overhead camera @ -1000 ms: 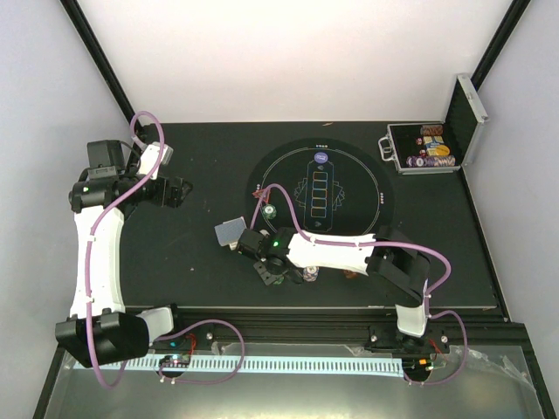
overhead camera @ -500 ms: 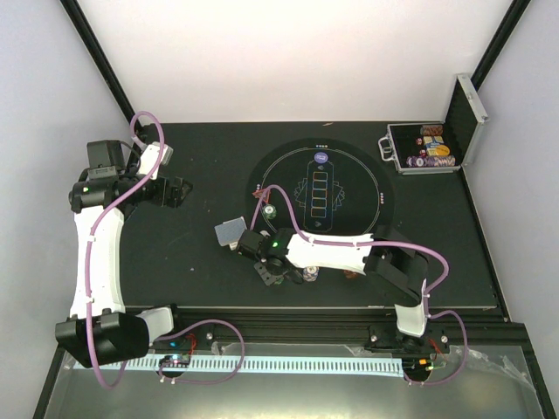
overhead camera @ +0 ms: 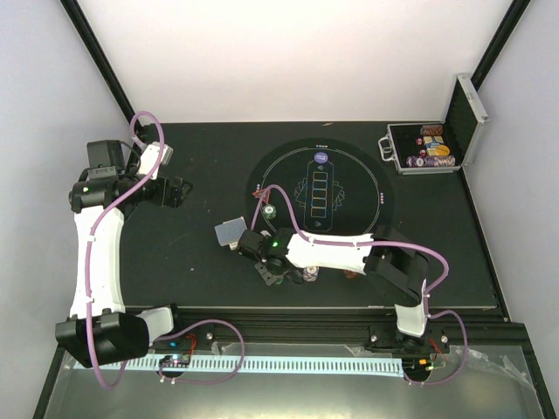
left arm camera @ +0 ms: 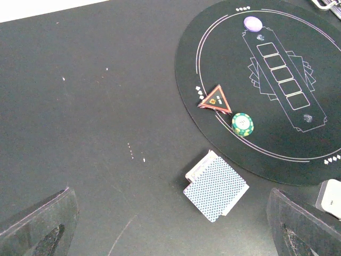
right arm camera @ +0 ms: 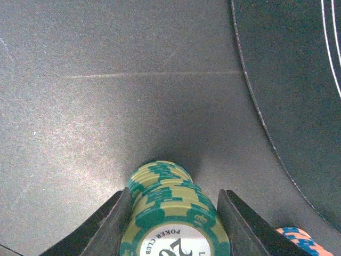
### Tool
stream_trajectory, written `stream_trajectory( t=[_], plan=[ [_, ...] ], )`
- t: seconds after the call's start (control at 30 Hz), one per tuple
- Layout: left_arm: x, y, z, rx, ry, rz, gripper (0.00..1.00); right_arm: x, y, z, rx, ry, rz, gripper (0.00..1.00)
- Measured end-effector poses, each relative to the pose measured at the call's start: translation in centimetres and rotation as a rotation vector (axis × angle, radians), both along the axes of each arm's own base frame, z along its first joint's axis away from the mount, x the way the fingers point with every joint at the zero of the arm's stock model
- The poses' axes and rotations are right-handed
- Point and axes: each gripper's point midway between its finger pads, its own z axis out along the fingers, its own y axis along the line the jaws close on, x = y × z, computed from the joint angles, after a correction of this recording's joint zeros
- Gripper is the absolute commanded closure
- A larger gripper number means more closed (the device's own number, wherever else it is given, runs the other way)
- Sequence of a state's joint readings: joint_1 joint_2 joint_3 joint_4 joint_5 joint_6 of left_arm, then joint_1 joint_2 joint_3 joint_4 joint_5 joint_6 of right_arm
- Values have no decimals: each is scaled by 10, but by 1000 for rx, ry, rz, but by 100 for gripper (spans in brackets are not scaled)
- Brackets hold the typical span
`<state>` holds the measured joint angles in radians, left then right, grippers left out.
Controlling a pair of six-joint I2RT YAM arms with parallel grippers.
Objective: Distribute texas hold em gaming equipment
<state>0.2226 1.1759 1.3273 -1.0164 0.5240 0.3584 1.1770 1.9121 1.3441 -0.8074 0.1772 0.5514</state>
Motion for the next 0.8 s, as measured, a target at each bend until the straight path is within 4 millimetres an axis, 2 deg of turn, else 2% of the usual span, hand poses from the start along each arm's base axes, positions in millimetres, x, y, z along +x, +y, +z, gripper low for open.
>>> stream_trajectory(
  t=[0.17, 0.43, 0.53, 0.6, 0.67, 0.8],
  plan=[
    [0, 0, 0, 0, 0, 0, 1, -1, -2, 7, -10, 2, 2, 89],
    [0, 0, 0, 1, 0, -1, 1, 9, 10, 49, 49, -40, 6, 89],
    [0, 0, 0, 1, 0, -1, 1, 18, 8, 59, 64, -55, -4, 89],
    [0, 0, 0, 1, 0, -1, 1, 33, -1, 63, 68, -59, -31, 89],
    [0, 0, 0, 1, -1, -1, 1, 57, -15, 66, 70, -66, -79, 89],
    [0, 0, 2, 1, -6, -1, 1, 128, -54, 80, 80, -109, -225, 89]
  ],
)
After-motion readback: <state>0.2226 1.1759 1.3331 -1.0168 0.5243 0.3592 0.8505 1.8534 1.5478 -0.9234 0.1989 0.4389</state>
